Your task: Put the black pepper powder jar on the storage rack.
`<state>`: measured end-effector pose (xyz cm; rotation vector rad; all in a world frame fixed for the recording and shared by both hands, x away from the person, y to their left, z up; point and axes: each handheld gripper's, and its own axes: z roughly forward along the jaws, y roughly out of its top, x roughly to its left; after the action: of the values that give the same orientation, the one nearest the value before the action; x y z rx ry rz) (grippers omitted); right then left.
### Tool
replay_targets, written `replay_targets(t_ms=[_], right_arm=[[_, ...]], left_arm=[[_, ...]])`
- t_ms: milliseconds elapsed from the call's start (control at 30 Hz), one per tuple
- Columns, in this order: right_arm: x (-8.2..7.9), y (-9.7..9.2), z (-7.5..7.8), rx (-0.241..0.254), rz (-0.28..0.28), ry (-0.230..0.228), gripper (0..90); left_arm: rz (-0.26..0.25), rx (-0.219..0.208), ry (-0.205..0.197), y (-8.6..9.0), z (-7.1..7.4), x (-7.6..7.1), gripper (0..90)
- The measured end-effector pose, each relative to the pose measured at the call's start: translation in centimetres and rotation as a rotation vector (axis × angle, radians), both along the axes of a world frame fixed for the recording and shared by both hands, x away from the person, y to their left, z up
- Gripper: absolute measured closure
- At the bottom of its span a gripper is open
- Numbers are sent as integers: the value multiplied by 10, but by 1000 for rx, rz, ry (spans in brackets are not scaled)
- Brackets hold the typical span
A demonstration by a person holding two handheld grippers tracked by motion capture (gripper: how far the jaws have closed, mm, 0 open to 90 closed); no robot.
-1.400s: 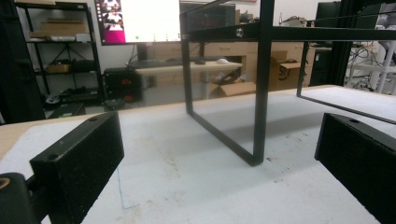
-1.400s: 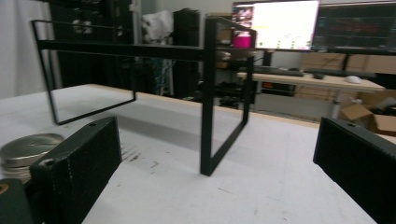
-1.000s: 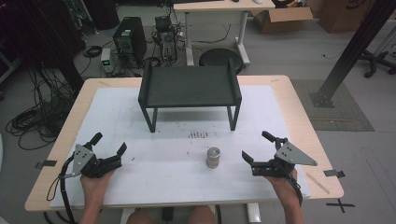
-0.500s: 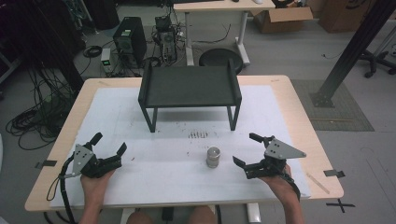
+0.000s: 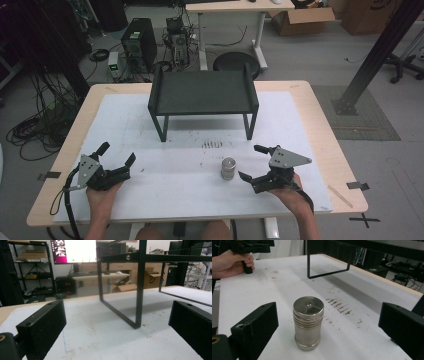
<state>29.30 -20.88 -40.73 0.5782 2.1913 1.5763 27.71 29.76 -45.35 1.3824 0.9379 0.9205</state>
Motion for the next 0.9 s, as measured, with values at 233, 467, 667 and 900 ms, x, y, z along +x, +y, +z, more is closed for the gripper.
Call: replay_targets(t_ms=[233,467,667,900], right_arm=[[4,11,-3,-13,25,25,24],[7,21,-6,-28,39,42,28],[11,28,-8,-45,45,64,36],[16,36,-11,-82,53,94,51]], left_arm=[[0,0,-1,0,0,0,17],[-1,1,-2,0,0,0,17],[-1,0,-2,0,0,0,17],[-1,1,-3,0,0,0,17]])
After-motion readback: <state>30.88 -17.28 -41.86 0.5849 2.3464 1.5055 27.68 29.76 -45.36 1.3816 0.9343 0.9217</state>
